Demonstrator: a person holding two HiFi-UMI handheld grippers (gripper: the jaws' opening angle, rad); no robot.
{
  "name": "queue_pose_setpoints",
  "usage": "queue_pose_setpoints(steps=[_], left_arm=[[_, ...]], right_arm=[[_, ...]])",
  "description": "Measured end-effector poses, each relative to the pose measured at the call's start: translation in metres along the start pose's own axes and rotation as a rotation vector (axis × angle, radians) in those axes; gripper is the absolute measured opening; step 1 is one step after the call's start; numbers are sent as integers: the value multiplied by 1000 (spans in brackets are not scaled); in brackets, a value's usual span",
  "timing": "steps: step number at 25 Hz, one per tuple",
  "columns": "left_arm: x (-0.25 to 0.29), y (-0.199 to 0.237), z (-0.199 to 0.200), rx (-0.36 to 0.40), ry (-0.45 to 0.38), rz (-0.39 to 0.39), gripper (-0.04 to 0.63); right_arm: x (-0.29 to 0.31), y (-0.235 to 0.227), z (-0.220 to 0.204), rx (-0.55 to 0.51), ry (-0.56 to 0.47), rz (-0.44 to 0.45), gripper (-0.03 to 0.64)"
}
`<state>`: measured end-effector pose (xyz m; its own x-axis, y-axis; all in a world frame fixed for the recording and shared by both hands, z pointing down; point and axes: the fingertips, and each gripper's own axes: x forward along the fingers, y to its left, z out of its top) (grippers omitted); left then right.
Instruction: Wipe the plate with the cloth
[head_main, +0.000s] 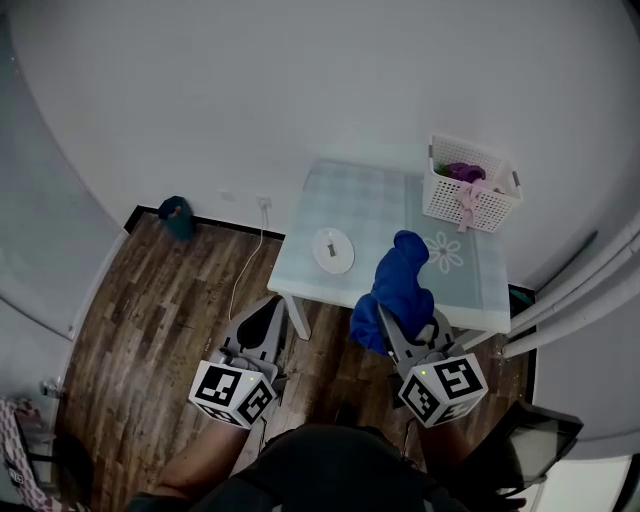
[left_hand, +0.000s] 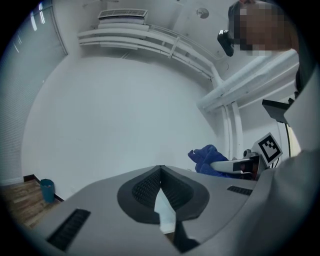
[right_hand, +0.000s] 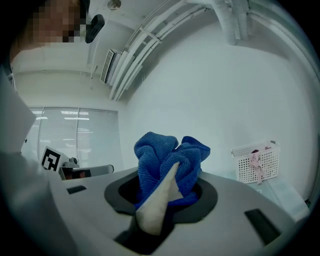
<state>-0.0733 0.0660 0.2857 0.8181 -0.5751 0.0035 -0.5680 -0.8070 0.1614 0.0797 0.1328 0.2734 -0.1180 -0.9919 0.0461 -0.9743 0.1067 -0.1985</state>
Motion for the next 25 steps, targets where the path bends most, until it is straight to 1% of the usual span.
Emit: queue_pose_setpoints(steps=[4, 9, 13, 18, 22, 25], left_arm=[[29, 3, -2, -4, 11, 28, 6], [52, 22, -3, 42, 35, 66, 8], [73, 42, -12, 56, 63, 69, 8], [106, 73, -21, 45, 92, 43, 8], [131, 100, -26, 44, 124, 1, 8], [150, 117, -37, 47, 166, -41, 8]], right_arm=[[17, -30, 1, 2, 13, 19, 149], [41, -54, 2, 15, 16, 30, 149], [67, -68, -3, 32, 24, 23, 149], [105, -78, -5, 30, 36, -7, 149], [136, -82, -8, 15, 57, -37, 149], [157, -90, -12, 24, 71, -79, 149]])
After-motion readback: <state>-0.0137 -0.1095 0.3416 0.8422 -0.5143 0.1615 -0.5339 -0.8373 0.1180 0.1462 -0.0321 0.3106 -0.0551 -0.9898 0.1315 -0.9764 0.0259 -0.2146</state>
